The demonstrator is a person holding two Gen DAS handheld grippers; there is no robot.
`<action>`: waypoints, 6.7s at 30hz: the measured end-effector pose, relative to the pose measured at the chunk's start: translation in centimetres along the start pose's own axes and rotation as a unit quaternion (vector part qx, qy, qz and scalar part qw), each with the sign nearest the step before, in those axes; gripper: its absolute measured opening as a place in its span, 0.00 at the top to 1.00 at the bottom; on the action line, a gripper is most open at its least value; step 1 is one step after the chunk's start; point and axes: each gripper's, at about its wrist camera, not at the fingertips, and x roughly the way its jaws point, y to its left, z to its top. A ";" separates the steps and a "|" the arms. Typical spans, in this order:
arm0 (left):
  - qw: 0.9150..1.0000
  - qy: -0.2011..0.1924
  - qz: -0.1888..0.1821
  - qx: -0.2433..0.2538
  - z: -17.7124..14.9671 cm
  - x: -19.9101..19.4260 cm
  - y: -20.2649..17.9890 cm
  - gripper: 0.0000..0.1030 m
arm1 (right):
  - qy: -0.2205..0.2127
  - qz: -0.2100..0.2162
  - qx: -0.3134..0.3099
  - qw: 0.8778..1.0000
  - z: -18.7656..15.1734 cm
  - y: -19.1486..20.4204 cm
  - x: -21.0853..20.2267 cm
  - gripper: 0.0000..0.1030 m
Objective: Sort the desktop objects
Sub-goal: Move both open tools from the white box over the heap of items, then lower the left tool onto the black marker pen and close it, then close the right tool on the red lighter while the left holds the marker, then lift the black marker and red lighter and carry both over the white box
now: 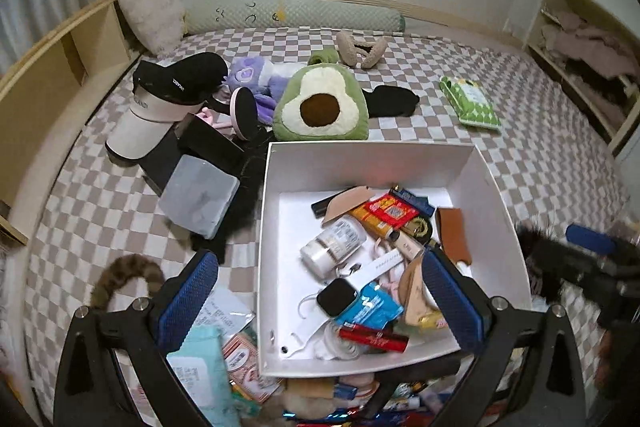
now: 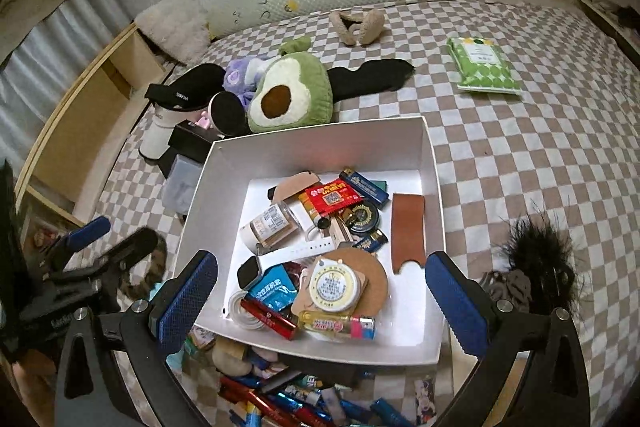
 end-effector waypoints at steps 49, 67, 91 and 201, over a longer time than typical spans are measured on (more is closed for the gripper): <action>0.989 -0.010 -0.082 0.119 -14.2 -6.3 -2.8 0.00 | -0.031 -0.017 -0.091 0.995 -14.7 -3.1 -8.0 0.00; 0.974 0.114 -0.096 0.171 -21.8 -0.4 -3.6 0.00 | 0.073 0.011 -0.077 0.994 -19.0 -4.7 -3.7 0.00; 0.945 0.185 -0.096 0.253 -27.6 4.5 -4.4 0.01 | 0.238 0.066 0.103 0.964 -23.6 -10.1 2.5 0.00; 0.979 0.154 -0.113 0.074 -18.4 0.6 -1.7 0.22 | 0.164 0.012 0.013 0.986 -20.2 -3.3 1.0 0.20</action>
